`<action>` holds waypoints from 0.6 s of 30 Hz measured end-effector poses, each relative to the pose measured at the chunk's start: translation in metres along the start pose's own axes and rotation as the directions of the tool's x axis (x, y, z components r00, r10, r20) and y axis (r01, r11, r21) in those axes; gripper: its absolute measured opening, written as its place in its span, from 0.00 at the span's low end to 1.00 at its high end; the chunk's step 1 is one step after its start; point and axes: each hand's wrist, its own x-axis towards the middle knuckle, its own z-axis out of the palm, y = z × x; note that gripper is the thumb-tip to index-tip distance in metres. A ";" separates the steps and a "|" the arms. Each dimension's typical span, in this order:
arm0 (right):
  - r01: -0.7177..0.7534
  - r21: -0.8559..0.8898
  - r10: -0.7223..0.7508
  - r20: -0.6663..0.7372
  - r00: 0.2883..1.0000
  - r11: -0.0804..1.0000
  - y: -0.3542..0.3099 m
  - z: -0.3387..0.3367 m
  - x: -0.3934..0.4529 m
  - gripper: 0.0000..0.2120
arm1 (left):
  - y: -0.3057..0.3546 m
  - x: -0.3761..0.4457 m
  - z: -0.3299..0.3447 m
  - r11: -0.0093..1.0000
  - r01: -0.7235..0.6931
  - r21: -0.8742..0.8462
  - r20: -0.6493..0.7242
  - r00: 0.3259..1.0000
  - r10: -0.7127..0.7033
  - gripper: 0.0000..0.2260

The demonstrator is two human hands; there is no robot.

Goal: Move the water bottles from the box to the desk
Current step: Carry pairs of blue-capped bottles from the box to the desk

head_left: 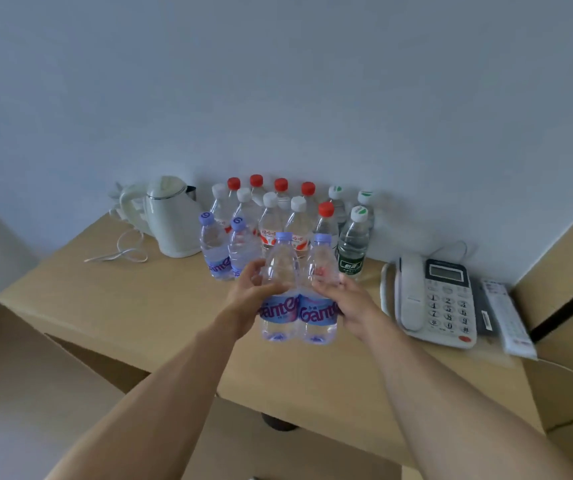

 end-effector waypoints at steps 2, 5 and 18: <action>0.037 -0.060 -0.040 -0.043 0.998 0.998 -0.003 0.008 0.007 0.23 | 0.005 0.015 -0.011 0.999 -0.035 0.026 0.037 0.999 0.034 0.32; 0.059 -0.108 -0.069 -0.089 0.994 0.992 -0.006 0.017 0.017 0.22 | 0.012 0.035 -0.027 0.992 -0.083 0.091 0.104 0.992 0.073 0.31; 0.085 -0.430 -0.191 -0.210 0.959 0.899 0.005 0.031 0.040 0.27 | 0.008 0.065 -0.049 0.901 -0.180 0.396 0.170 0.978 0.121 0.31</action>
